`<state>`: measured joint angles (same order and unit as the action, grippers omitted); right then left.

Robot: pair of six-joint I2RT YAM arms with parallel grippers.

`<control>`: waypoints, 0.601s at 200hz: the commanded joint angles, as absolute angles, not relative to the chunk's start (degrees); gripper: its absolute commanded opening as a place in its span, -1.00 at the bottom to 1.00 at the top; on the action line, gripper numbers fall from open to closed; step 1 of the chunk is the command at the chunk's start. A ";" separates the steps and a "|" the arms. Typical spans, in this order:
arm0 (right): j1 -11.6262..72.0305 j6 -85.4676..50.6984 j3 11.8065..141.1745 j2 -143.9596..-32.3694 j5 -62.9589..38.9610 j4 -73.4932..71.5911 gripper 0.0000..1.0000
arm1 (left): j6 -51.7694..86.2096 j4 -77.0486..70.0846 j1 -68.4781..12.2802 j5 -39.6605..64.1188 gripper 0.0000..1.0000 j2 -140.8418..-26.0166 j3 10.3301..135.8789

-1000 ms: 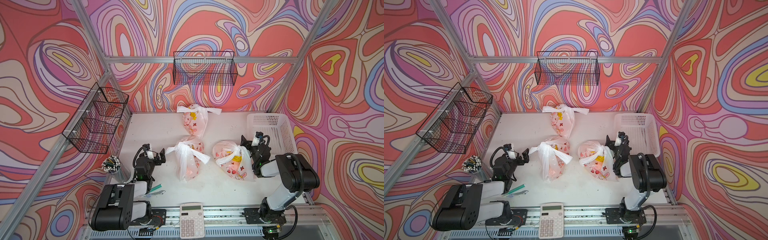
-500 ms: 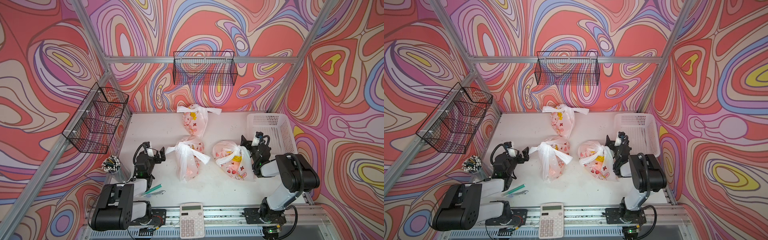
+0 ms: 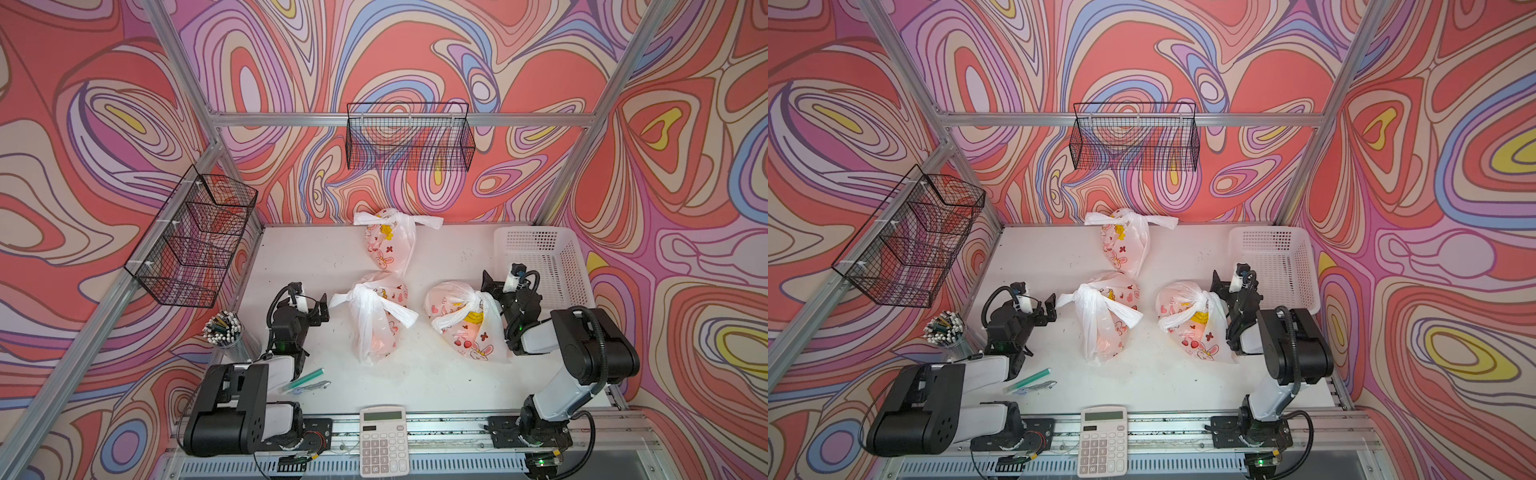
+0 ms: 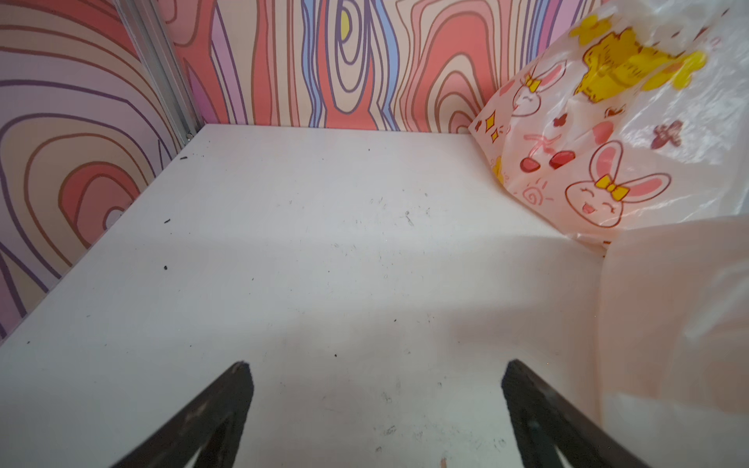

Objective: Place the oranges into plastic bags & tie knots
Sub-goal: Reset both arms

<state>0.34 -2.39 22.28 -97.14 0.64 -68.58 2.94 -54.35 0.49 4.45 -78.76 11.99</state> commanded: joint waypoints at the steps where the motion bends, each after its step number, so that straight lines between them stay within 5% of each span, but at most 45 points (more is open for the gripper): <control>1: 0.28 -1.71 21.82 -97.87 1.39 -65.48 0.97 | 0.76 -63.77 1.05 4.46 0.99 -84.97 12.99; 19: 0.33 -1.60 21.88 -97.82 1.50 -65.40 0.96 | 1.48 -71.29 1.05 2.59 0.99 -89.78 12.35; 63: 0.35 -1.58 21.93 -97.82 1.57 -65.39 0.96 | 3.37 -48.35 1.23 -1.16 0.99 -87.20 21.81; 120: 0.67 -1.34 22.24 -97.82 2.55 -64.82 0.96 | 2.37 -51.84 1.23 1.16 0.99 -87.72 20.55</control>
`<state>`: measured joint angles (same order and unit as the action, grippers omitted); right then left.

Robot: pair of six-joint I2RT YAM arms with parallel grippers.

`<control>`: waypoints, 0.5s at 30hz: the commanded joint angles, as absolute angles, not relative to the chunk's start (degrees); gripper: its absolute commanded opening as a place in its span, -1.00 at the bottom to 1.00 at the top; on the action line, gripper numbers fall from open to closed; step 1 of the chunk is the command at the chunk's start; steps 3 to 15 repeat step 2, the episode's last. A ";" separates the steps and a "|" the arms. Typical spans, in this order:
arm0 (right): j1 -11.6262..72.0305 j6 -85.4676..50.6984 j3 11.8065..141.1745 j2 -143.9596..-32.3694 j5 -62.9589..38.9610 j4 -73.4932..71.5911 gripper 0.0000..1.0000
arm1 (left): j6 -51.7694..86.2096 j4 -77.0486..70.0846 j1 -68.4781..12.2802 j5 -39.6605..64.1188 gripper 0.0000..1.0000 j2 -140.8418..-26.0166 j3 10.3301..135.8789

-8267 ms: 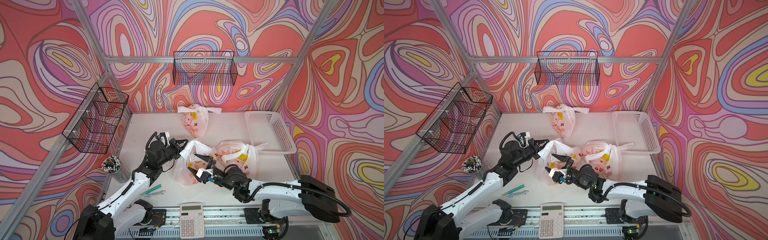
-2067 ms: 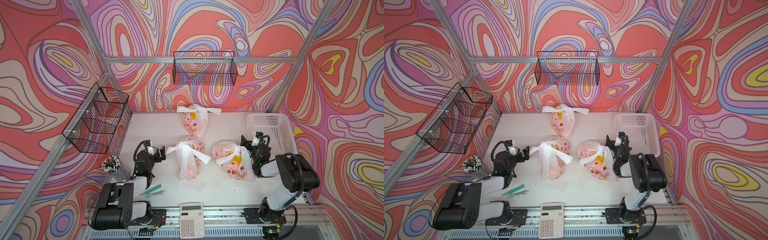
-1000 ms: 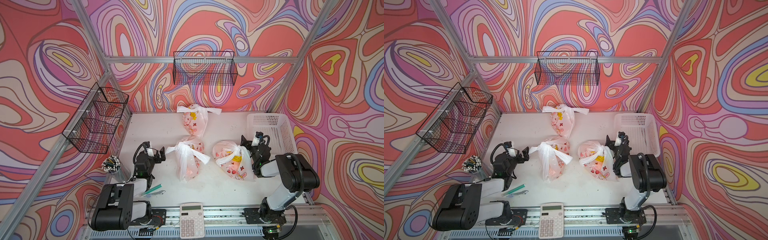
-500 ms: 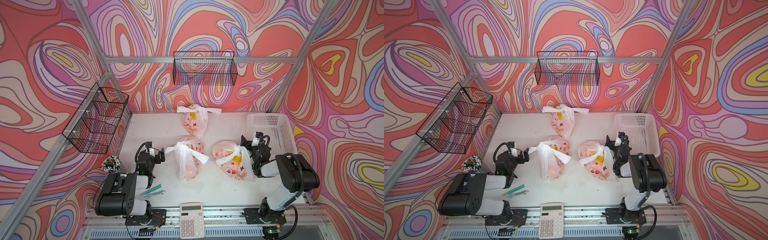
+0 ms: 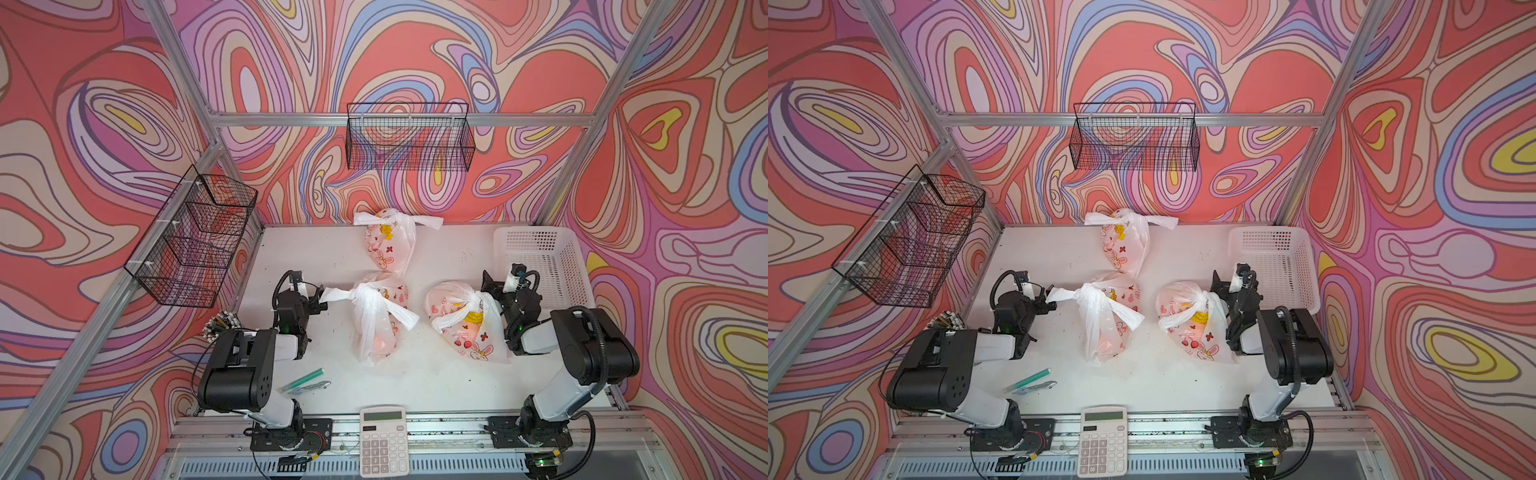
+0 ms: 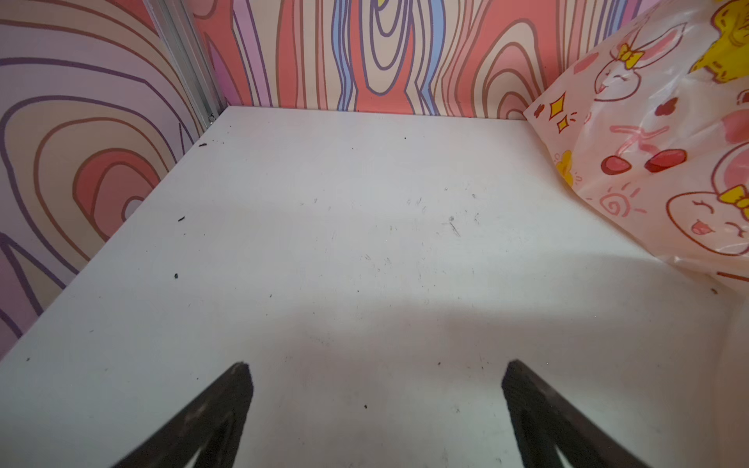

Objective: Place the oranges into plastic bags & tie knots
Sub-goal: Reset both arms

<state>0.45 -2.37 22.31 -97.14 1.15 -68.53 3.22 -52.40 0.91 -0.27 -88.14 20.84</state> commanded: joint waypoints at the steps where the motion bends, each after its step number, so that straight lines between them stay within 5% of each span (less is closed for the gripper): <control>1: 0.69 -1.33 22.24 -97.82 2.55 -64.80 0.96 | 2.33 -51.72 1.23 1.37 0.99 -87.72 20.64; 15: 0.77 -1.32 22.19 -97.78 2.59 -64.82 0.96 | 1.59 -50.71 1.23 2.77 0.99 -88.24 21.69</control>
